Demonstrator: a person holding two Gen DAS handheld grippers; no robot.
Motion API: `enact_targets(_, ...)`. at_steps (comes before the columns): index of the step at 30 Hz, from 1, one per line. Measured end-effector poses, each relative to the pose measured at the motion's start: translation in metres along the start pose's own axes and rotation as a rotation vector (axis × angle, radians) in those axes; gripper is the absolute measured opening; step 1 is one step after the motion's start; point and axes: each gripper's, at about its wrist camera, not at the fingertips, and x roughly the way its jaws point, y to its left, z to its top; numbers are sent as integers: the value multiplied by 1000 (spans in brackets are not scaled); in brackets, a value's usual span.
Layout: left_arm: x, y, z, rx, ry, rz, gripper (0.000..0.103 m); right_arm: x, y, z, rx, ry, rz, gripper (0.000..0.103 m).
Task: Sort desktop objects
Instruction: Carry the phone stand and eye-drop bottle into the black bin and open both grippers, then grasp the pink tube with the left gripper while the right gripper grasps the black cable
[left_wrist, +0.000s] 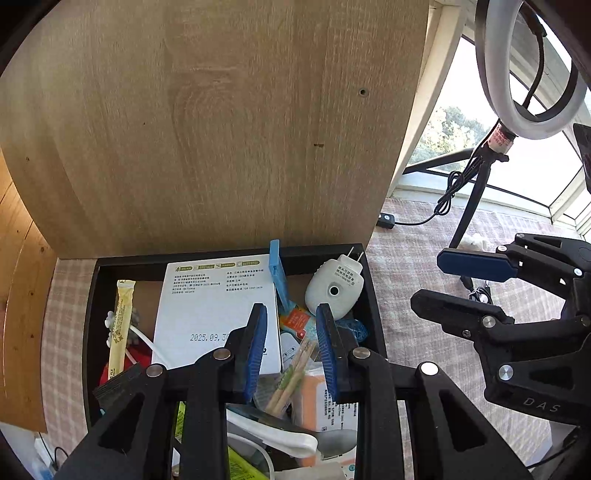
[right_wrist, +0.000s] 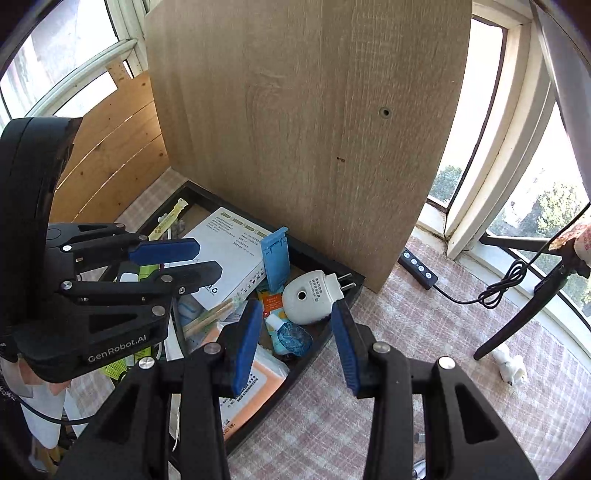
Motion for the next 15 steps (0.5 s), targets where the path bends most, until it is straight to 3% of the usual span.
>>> enact_targets(8, -11, -36, -5, 46, 3, -21, 26, -31, -48, -39, 73, 10, -66, 41)
enact_targets(15, -13, -99, -12, 131, 14, -83, 26, -71, -122, -94, 191, 22, -160, 41)
